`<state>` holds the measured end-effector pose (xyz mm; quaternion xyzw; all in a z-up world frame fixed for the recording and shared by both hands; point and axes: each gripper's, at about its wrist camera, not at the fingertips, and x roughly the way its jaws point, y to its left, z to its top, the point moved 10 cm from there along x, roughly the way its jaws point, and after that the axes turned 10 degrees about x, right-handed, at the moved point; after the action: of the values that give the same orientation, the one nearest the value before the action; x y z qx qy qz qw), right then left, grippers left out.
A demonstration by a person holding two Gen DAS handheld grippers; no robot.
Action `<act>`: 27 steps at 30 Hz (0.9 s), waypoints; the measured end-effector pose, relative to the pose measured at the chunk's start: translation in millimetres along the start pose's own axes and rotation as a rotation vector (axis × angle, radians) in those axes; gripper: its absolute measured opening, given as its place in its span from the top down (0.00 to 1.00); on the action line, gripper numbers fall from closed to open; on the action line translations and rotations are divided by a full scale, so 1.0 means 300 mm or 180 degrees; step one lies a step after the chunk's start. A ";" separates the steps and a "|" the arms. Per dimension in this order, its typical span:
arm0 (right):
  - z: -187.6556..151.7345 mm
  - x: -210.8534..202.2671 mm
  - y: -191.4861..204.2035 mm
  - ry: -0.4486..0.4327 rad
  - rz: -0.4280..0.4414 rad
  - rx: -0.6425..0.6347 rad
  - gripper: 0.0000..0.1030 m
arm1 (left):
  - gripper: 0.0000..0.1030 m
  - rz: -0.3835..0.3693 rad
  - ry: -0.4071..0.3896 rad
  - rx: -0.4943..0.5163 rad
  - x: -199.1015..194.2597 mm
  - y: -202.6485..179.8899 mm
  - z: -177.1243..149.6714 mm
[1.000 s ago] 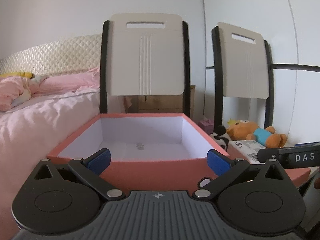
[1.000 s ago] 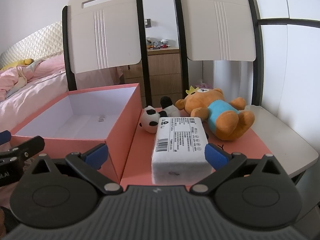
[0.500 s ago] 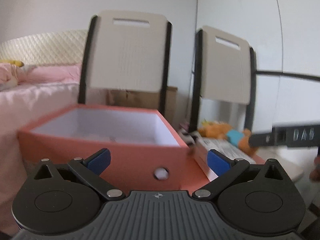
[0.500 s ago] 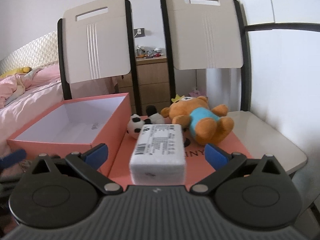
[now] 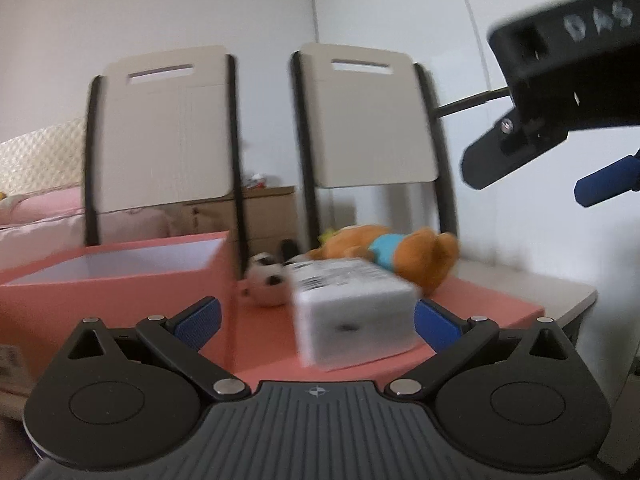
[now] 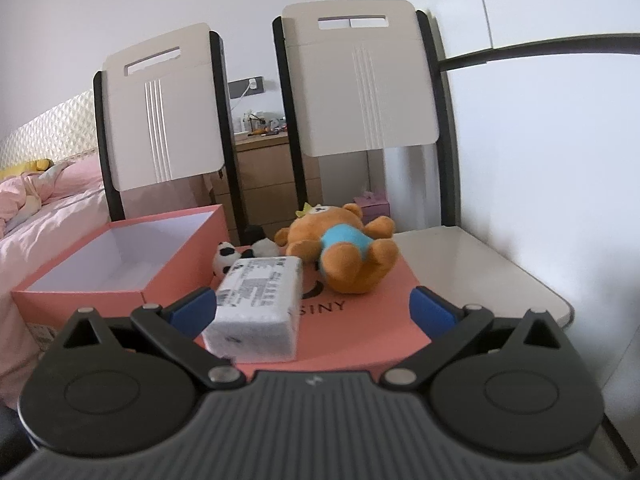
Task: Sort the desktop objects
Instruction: 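Move the left gripper to the white package and close on it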
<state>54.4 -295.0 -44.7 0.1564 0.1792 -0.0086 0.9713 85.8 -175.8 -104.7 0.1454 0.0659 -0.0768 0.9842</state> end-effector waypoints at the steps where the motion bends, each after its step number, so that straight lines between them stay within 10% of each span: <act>1: -0.001 -0.006 -0.011 0.0004 -0.0006 -0.0003 0.00 | 0.00 0.0030 0.0030 0.0018 0.021 -0.019 -0.001; 27: -0.010 -0.027 -0.086 0.0094 0.0017 0.0091 0.00 | 0.16 0.0077 0.0510 -0.0257 0.236 0.013 -0.009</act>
<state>44.1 -318.7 -52.4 0.1709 0.1929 -0.0063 0.9662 155.6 -180.7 -117.1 0.1120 0.1456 -0.0502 0.9817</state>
